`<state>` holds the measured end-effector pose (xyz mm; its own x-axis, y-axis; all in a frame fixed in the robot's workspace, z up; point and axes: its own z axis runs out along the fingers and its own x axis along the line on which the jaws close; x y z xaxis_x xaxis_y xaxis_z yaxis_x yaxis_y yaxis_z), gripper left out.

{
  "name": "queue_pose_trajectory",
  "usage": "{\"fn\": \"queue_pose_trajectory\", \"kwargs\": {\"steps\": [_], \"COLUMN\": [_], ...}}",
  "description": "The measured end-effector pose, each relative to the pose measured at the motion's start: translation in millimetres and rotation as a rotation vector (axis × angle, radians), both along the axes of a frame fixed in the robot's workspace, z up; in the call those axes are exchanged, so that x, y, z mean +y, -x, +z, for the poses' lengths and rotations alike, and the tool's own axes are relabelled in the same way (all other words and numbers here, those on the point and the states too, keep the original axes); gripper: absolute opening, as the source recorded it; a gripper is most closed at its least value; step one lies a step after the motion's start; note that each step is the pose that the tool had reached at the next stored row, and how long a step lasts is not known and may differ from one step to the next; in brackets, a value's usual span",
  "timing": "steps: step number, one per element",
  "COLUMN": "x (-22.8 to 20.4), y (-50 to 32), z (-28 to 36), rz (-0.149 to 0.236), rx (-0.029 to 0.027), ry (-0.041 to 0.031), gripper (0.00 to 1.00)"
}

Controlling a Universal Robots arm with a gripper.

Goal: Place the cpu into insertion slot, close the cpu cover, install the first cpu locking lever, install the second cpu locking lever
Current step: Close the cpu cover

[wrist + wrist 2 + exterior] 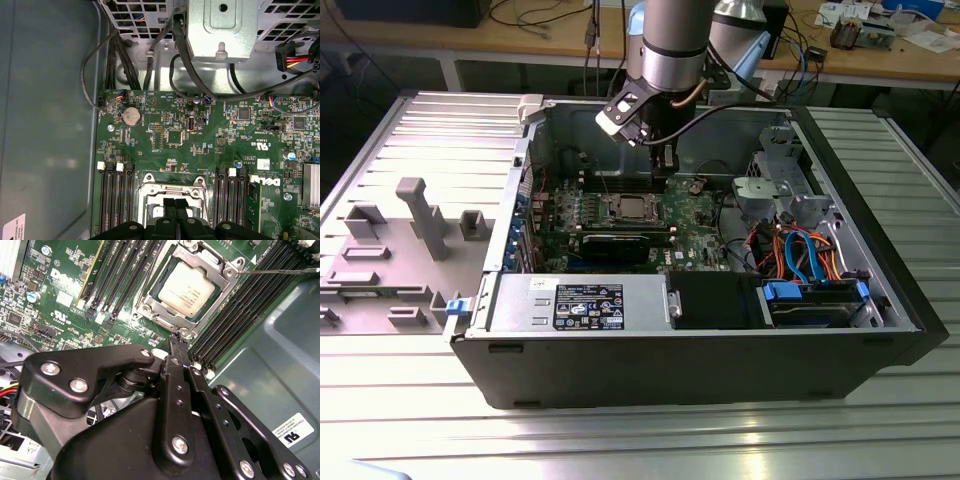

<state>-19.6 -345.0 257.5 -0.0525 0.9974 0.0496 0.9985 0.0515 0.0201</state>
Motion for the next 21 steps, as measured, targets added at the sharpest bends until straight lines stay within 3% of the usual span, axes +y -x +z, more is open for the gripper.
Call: {"fn": "queue_pose_trajectory", "kwargs": {"steps": [6, 8, 21], "x": [-0.1, -0.1, -0.1], "y": [3.7, 10.1, 14.5], "z": [-6.5, -7.7, -8.6], "rz": [0.036, 0.036, 0.036], "rx": [0.0000, 0.0001, 0.0000], "ry": [-0.0002, -0.0001, -0.0002], "gripper": [0.11, 0.11, 0.11]}}
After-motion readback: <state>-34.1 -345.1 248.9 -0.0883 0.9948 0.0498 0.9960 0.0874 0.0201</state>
